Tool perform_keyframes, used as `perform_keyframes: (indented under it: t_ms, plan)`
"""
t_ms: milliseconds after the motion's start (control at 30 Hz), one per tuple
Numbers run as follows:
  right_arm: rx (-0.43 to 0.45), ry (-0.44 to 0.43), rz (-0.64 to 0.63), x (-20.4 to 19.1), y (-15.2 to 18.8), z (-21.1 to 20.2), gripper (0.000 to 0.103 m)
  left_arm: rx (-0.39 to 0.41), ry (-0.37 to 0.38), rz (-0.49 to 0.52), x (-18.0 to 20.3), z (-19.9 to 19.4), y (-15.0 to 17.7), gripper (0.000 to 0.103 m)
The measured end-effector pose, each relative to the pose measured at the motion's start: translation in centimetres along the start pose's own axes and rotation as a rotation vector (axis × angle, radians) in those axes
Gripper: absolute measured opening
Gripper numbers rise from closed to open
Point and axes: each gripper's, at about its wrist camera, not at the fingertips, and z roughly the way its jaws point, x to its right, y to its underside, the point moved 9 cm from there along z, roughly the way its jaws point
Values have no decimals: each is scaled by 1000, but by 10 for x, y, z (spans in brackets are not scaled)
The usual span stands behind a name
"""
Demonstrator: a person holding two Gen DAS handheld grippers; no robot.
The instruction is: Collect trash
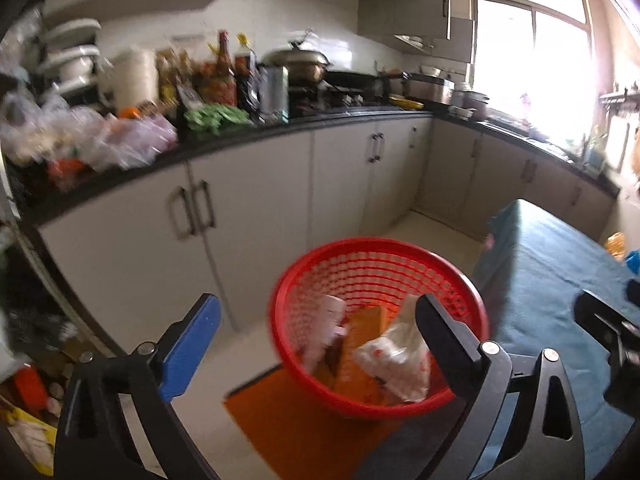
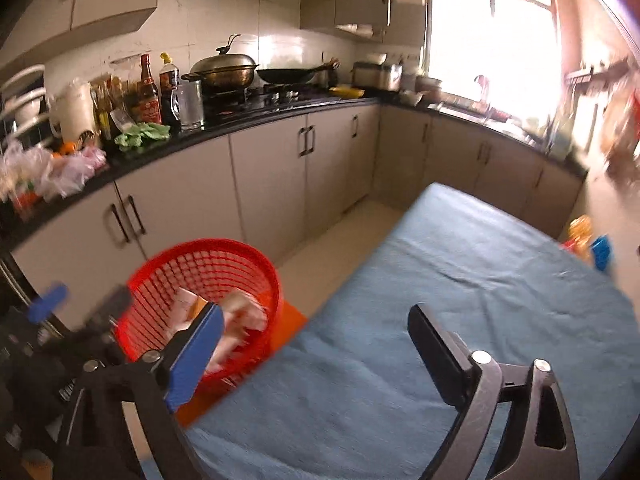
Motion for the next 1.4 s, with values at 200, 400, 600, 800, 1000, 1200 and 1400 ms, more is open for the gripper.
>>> perform_keyframes:
  t_ms: [200, 400, 600, 800, 1000, 1200, 1400]
  plan:
    - [44, 83, -76, 11, 25, -31, 100, 50, -137, 73, -14, -29, 7, 101]
    - [74, 114, -99, 25, 52, -64, 100, 112, -227, 170, -13, -65, 22, 101]
    - [80, 131, -80, 41, 82, -99, 101, 151, -213, 213, 0, -101, 39, 101]
    - [73, 163, -54, 60, 121, -134, 102, 143, -105, 219, 20, -127, 58, 101]
    - [68, 205, -6, 79, 157, -171, 102, 164, -32, 235, 39, -156, 78, 101]
    - [98, 229, 26, 90, 180, -205, 102, 148, 14, 229, 50, -168, 93, 101]
    - [112, 229, 9, 88, 184, -213, 102, 135, 5, 230, 56, -171, 96, 101]
